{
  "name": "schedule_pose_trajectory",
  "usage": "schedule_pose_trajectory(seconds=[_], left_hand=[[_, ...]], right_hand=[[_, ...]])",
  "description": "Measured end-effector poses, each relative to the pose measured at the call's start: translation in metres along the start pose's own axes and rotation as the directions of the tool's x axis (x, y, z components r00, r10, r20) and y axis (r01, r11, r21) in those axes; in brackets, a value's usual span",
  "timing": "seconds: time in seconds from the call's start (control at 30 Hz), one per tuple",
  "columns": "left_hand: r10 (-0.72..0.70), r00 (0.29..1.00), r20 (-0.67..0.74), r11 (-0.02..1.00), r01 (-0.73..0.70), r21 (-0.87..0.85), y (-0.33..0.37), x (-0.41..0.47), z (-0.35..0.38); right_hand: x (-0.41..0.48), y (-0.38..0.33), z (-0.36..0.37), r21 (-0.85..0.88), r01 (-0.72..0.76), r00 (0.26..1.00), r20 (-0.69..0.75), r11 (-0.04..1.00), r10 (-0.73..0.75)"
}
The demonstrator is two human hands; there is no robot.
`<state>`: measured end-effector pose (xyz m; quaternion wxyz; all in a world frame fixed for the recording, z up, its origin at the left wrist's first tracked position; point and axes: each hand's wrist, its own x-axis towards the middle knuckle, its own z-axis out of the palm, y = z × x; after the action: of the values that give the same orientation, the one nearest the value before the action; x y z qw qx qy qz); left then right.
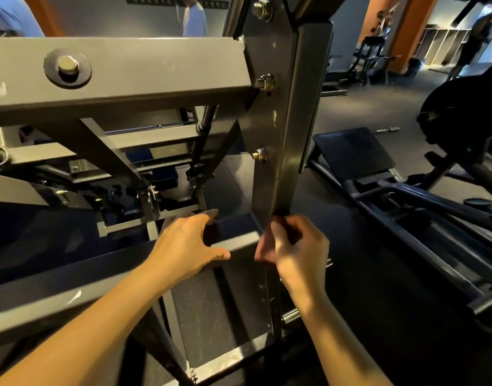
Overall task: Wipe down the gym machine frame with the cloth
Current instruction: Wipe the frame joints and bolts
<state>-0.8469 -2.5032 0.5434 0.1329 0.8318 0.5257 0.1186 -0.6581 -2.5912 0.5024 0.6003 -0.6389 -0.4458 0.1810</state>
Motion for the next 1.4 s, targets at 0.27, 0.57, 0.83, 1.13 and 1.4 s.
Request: schedule_pose_trajectory(seconds=[0.27, 0.57, 0.83, 1.13, 1.4], left_hand=[[0.007, 1.000, -0.020, 0.997, -0.009, -0.076, -0.005, -0.005, 0.006], [-0.005, 0.997, -0.078, 0.998, 0.000, -0.061, -0.030, -0.034, -0.008], [-0.087, 0.996, -0.030, 0.996, 0.086, -0.026, -0.078, -0.052, -0.017], [-0.056, 0.994, -0.099, 0.998, 0.053, -0.038, -0.087, -0.050, -0.010], [-0.053, 0.994, -0.098, 0.995, 0.044, -0.091, -0.090, -0.051, -0.007]], right_hand=[[-0.028, 0.047, 0.007, -0.107, -0.162, 0.981, 0.089, 0.981, 0.171], [-0.027, -0.018, 0.007, -0.160, 0.125, 0.991, 0.071, 0.979, -0.115], [-0.021, -0.021, 0.068, -0.628, 0.376, 0.910, 0.110, 0.681, -0.401], [-0.023, -0.017, 0.077, -0.484, 0.601, 0.794, 0.453, 0.636, -0.406], [-0.040, -0.029, 0.099, -0.540, 0.452, 0.892, 0.282, 0.710, -0.354]])
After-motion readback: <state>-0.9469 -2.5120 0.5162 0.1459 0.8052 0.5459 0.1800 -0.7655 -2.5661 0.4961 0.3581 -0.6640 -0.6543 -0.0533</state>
